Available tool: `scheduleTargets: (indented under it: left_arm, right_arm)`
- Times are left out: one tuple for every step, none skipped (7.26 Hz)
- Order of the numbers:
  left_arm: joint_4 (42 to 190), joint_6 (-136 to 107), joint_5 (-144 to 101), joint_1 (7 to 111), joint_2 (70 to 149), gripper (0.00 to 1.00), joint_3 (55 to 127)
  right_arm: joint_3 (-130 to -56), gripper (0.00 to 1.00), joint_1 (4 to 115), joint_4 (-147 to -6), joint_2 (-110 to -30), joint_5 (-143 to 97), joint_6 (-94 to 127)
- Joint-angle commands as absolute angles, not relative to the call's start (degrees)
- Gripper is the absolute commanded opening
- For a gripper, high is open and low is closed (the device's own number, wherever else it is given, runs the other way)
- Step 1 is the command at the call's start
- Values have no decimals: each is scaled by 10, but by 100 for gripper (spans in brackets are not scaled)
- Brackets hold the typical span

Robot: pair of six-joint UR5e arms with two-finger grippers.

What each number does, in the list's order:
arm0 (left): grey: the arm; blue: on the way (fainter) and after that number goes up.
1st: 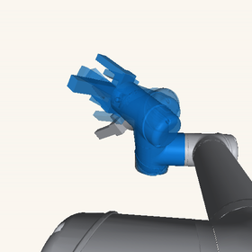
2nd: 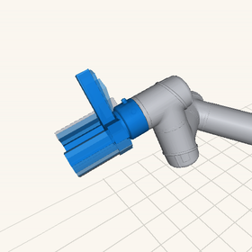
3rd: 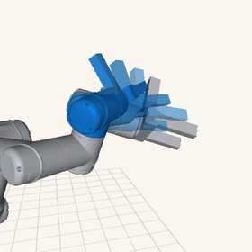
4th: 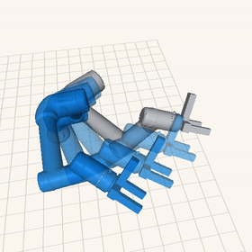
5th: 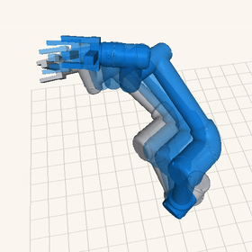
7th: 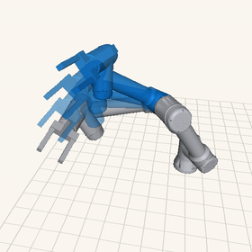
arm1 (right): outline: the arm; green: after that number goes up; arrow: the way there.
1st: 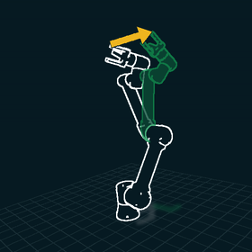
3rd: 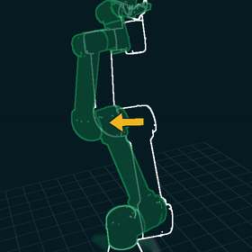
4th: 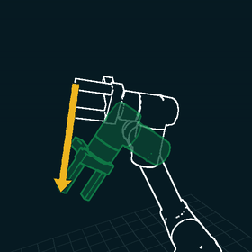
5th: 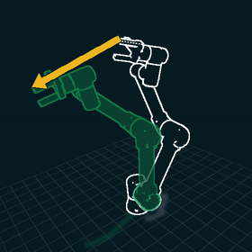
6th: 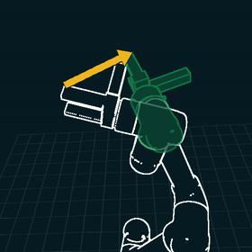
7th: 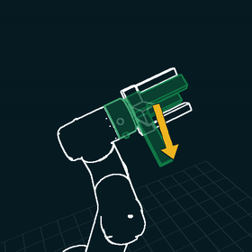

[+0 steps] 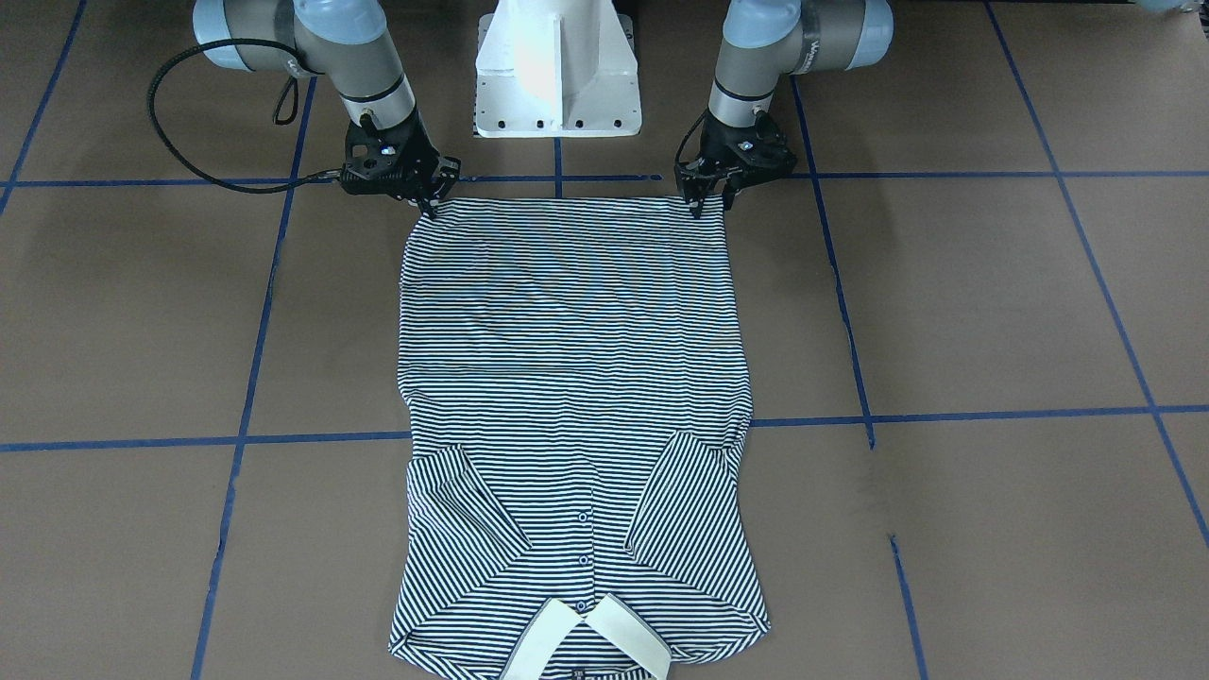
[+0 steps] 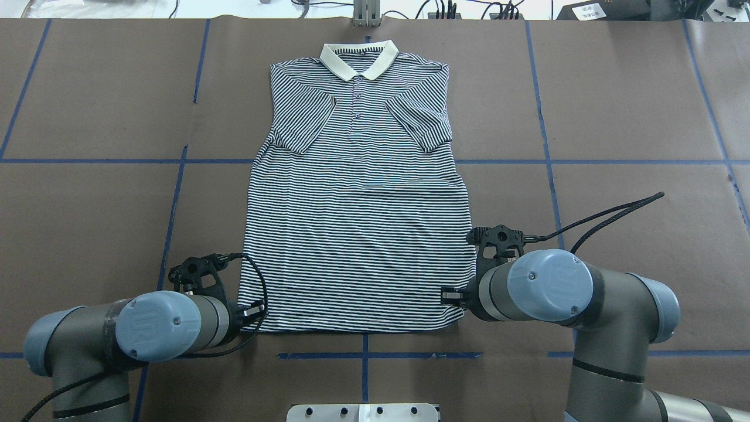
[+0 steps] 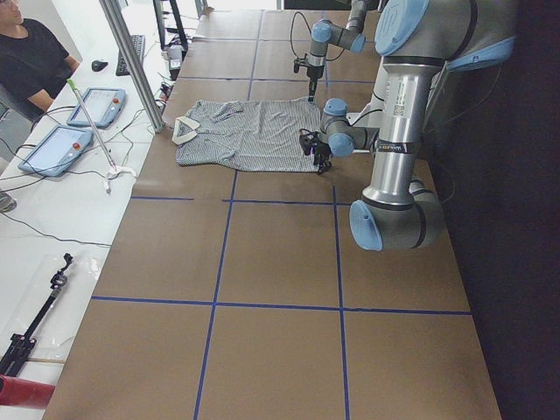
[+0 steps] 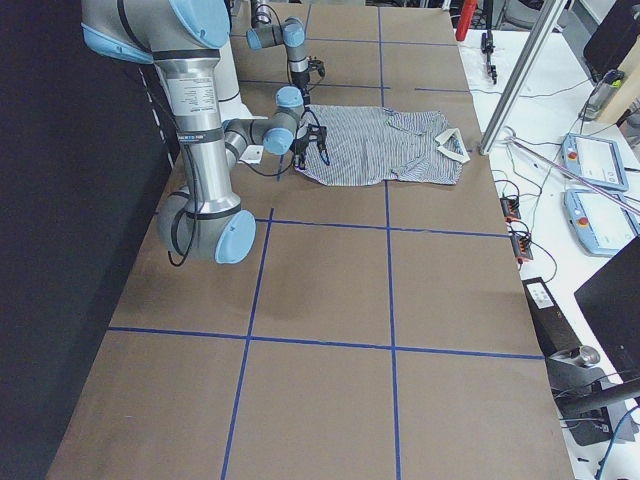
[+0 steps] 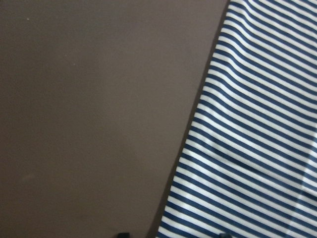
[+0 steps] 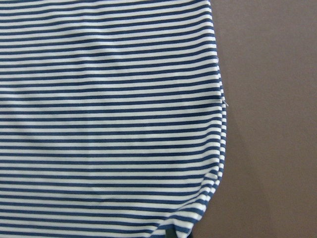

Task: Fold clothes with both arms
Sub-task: 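Grasp the hem corners with both grippers and lift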

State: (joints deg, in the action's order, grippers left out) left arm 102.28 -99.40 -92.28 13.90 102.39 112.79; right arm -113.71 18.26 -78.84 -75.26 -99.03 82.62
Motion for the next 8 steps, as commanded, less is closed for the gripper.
scheduleTargets:
  left_arm:
    - [1000, -994, -923, 134, 1024, 1, 1147]
    - [999, -994, -923, 132, 1025, 0, 1146]
    - [999, -994, -923, 132, 1025, 0, 1146]
    - [998, -995, -923, 133, 1026, 0, 1146]
    - [998, -996, -923, 133, 1026, 0, 1151]
    - [999, -1011, -923, 133, 1026, 0, 1164]
    - [997, -1012, -924, 132, 1024, 0, 1191]
    - [986, -1015, -923, 119, 1023, 0, 1201]
  right_arm:
    - [-1136, 0, 183, -788, -751, -991, 826]
    - [-1136, 0, 183, -788, -751, -990, 826]
    - [-1136, 0, 183, -788, -751, -990, 826]
    - [-1136, 0, 183, -788, -751, -991, 826]
    - [-1141, 0, 183, -788, -750, -997, 825]
    - [-1145, 0, 183, -789, -750, -1005, 830]
    - [-1160, 0, 184, -788, -761, -1009, 847]
    - [-1178, 0, 184, -789, -766, -1029, 847]
